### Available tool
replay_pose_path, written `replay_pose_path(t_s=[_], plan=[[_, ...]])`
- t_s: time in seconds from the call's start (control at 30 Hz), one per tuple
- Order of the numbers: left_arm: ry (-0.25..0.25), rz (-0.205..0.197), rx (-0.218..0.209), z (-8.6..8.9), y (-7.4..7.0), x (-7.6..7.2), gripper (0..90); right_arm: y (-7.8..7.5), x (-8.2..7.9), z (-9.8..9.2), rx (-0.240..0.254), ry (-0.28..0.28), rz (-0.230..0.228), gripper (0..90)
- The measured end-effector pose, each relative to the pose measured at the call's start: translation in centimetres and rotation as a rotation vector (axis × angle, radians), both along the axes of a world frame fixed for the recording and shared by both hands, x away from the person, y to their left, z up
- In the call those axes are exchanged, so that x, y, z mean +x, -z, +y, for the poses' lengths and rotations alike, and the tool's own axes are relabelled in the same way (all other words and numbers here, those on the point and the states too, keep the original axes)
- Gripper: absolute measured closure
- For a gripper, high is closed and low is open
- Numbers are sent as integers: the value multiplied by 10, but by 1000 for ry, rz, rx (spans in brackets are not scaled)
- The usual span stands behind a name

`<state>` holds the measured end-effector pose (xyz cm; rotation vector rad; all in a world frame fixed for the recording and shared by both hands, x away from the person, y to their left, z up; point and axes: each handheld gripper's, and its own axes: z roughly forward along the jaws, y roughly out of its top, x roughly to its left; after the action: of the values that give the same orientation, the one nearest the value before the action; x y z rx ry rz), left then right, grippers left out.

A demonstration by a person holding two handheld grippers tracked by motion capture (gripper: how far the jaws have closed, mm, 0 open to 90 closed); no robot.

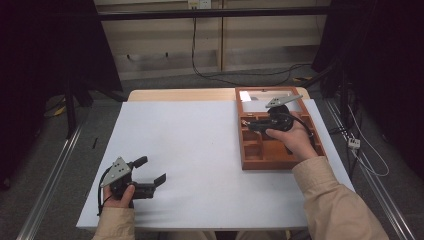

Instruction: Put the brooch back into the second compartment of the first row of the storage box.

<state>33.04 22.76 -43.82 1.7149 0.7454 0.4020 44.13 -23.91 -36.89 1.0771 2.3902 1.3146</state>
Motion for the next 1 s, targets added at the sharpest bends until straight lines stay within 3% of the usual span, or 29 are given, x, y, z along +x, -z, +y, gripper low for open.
replay_pose_path(t_s=[1.0], plan=[[2, 0, 5, -1, 0, 0, 40, 7, 15, -18, -3, 97, -4, 804]])
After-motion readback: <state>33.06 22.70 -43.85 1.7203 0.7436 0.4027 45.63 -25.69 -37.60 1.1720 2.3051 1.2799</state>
